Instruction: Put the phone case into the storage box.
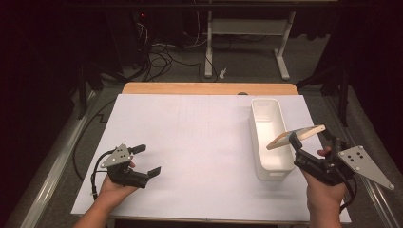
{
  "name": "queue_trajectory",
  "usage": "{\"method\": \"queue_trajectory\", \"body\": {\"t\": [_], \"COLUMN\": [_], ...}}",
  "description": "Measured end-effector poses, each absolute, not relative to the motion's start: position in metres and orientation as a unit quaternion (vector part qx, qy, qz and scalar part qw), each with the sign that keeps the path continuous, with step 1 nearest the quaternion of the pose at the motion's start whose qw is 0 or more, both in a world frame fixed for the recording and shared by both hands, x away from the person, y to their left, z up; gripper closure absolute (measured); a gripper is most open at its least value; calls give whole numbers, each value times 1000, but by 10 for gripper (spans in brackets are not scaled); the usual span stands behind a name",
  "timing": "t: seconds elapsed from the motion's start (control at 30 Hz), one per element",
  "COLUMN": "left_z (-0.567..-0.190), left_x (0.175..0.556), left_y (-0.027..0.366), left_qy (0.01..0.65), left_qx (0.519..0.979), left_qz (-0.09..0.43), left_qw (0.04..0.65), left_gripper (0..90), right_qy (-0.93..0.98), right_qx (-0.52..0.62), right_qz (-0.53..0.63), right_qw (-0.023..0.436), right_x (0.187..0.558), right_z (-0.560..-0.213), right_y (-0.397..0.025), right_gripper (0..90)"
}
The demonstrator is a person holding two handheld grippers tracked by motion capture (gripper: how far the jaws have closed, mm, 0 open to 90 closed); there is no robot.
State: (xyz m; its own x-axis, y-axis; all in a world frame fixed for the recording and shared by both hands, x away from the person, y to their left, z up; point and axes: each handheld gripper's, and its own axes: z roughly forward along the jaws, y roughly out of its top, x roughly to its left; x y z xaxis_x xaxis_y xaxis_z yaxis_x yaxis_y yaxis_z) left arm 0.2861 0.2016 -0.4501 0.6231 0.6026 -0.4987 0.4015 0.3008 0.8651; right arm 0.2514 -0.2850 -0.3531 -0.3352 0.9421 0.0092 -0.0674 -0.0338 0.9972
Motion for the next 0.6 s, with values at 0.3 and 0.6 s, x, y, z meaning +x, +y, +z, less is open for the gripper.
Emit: {"method": "queue_trajectory", "body": {"t": [0.3,0.6], "left_z": [-452,-452], "left_x": [287,287], "left_y": [200,201], "left_qy": [430,430], "left_qx": [590,588], "left_qz": [73,71], "left_qw": [679,681], "left_gripper": [18,18], "right_qy": [555,554], "right_qx": [399,404], "right_qz": [592,587], "right_qw": [428,430], "right_x": [257,276], "right_z": [-350,-345], "right_y": [-277,-269], "right_gripper": [125,124]}}
